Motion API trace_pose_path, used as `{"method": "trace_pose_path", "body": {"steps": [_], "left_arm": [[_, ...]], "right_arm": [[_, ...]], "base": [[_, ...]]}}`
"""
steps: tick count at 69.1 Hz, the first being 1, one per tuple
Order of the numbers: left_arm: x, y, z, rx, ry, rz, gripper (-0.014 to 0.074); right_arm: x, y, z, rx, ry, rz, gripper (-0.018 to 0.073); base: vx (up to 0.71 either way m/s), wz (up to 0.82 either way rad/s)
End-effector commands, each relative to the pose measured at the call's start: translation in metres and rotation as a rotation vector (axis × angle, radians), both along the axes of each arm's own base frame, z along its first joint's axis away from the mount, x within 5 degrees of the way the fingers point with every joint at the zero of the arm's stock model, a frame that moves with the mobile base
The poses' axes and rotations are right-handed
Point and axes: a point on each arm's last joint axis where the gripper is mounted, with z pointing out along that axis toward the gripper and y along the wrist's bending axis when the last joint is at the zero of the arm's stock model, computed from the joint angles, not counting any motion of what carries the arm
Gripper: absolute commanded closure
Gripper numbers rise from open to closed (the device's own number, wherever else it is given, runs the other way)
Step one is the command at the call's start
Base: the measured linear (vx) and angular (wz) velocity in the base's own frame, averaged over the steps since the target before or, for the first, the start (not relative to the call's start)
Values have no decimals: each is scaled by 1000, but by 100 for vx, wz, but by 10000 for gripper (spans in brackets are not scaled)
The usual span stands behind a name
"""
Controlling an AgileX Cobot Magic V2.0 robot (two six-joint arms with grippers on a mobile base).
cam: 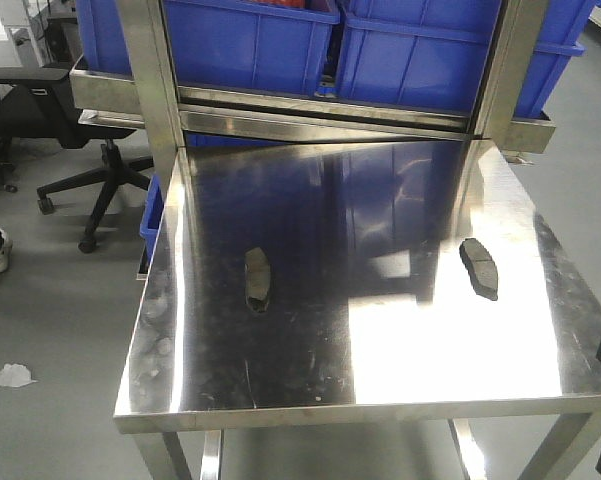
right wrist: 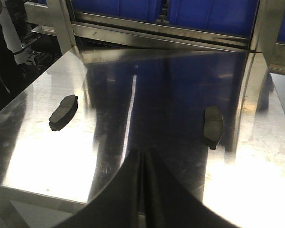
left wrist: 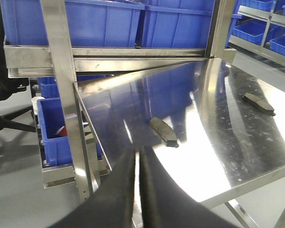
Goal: Move and align brake pads A on conveyor
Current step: 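Approach the steel table and stop facing the two brake pads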
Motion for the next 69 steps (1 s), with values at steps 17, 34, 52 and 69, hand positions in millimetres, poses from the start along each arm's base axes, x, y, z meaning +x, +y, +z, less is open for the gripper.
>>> {"method": "trace_pose_path", "body": {"steps": [17,34,52,69], "left_arm": [[2,-1,13,-32,-76,-8,603],[2,-1,13,-32,-76,-8,603],[2,-1,13,-32,-76,-8,603],[2,-1,13,-32,-76,-8,603]], "right_arm": [[2,2,15,14,-95,16,568],[2,2,15,14,-95,16,568],[2,2,15,14,-95,16,568],[2,2,15,14,-95,16,568]], "base": [[-1,3],[0,0],[1,-3],[5,-15]]}}
